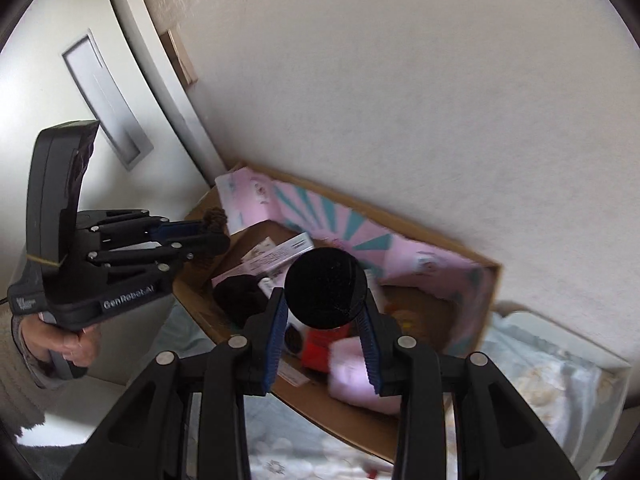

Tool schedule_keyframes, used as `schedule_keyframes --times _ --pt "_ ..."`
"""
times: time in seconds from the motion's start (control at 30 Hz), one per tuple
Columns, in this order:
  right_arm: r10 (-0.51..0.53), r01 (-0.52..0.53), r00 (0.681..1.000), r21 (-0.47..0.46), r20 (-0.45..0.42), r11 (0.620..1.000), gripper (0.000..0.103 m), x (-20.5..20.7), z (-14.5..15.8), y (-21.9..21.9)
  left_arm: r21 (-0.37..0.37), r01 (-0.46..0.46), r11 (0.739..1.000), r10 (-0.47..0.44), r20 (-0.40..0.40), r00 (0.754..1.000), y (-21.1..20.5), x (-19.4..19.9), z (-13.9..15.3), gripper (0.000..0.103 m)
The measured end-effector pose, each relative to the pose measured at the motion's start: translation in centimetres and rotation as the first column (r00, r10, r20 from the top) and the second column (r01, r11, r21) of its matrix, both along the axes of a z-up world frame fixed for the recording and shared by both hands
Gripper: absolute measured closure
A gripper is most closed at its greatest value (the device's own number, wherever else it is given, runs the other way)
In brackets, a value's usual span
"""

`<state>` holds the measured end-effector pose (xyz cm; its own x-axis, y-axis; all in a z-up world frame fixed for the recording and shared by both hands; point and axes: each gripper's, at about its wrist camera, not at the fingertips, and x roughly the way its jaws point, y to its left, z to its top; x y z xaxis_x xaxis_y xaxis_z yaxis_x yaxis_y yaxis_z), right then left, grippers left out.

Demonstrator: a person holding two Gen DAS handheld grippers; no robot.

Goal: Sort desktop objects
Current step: 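Carry the brown hair tie and black cap over the cardboard box, then open both grippers to drop the hair tie and cap inside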

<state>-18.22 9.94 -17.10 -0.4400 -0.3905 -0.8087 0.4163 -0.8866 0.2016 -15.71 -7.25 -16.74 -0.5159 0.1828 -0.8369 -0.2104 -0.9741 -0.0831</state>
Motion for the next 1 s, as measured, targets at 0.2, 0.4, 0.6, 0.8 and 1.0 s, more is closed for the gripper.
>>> schedule_keyframes --times 0.2,0.4,0.6,0.8,1.0 --pt "0.011 -0.014 0.993 0.02 0.114 1.0 0.071 -1.5 -3.8 -2.8 0.018 -0.031 0.999 0.03 0.064 0.997 -1.7 -0.9 -2.5 0.088" --pt "0.02 -0.03 0.992 0.078 0.125 0.997 0.071 -1.2 -4.8 -3.7 0.032 -0.033 0.999 0.03 0.072 0.997 -2.3 -0.9 -3.0 0.088" --pt "-0.031 0.025 0.988 0.038 0.151 0.999 0.054 -1.4 -4.8 -3.0 -0.042 -0.063 0.997 0.066 0.055 0.996 -1.9 -1.0 -2.7 0.003" --pt "-0.134 0.141 0.986 -0.065 0.095 0.988 0.037 -0.2 -2.3 0.6 -0.056 -0.089 0.994 0.088 -0.022 0.996 -3.0 -0.1 0.4 0.002" --pt "-0.217 0.222 0.974 -0.089 0.066 0.971 0.037 1.6 -0.3 4.0 -0.023 -0.133 0.991 0.131 -0.06 0.99 -4.6 0.7 2.9 0.002"
